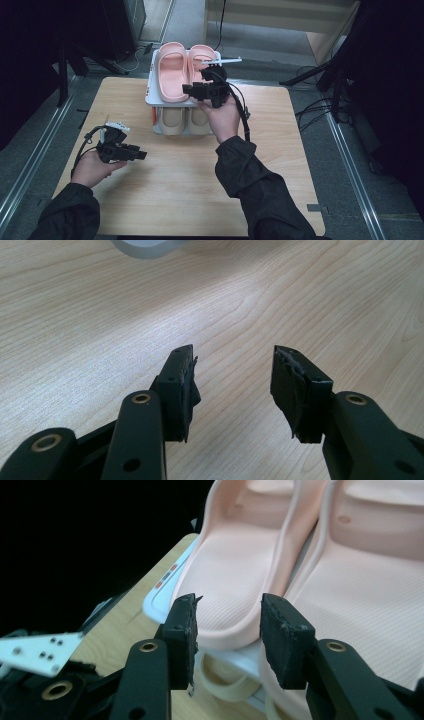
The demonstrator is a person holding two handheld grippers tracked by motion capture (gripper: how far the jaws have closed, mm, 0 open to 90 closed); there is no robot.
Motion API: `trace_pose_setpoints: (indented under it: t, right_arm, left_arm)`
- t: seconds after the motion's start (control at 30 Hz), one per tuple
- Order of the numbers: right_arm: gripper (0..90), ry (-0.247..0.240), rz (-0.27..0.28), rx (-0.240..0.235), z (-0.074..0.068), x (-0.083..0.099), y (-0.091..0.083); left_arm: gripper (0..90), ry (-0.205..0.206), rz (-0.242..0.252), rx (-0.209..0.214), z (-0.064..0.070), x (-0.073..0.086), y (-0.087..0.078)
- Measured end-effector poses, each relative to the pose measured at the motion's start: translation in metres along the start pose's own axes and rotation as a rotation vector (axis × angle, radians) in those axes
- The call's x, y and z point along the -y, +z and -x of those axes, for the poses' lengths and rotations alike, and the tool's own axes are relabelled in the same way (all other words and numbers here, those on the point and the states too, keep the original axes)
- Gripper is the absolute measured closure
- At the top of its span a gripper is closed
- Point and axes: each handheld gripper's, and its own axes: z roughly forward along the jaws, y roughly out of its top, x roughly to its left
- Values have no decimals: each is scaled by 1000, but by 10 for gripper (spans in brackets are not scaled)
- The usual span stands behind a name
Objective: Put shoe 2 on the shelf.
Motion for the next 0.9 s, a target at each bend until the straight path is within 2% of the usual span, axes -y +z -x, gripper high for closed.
trace_pose_setpoints:
  t: [0.1, 0.37, 0.5, 0.63, 0.7, 0.9]
  right_arm:
    - [593, -31, -2, -9, -3, 8, -6]
    - [593, -51, -15, -92, -8, 33, -22]
    - [592, -108, -32, -101, -15, 48, -29]
    - [589, -154, -37, -116, -15, 65, -31]
    - [588, -161, -41, -123, -15, 73, -33]
    - [577, -136, -48, -152, -6, 97, -37]
  left_arm:
    - [515, 4, -3, -3, 0, 0, 0]
    - [505, 6, -4, -4, 0, 0, 0]
    - [501, 7, -5, -4, 0, 0, 1]
    - [494, 1, 0, -4, 1, 1, 1]
    - [492, -1, 1, -4, 2, 2, 1]
    - [486, 3, -7, -5, 2, 2, 1]
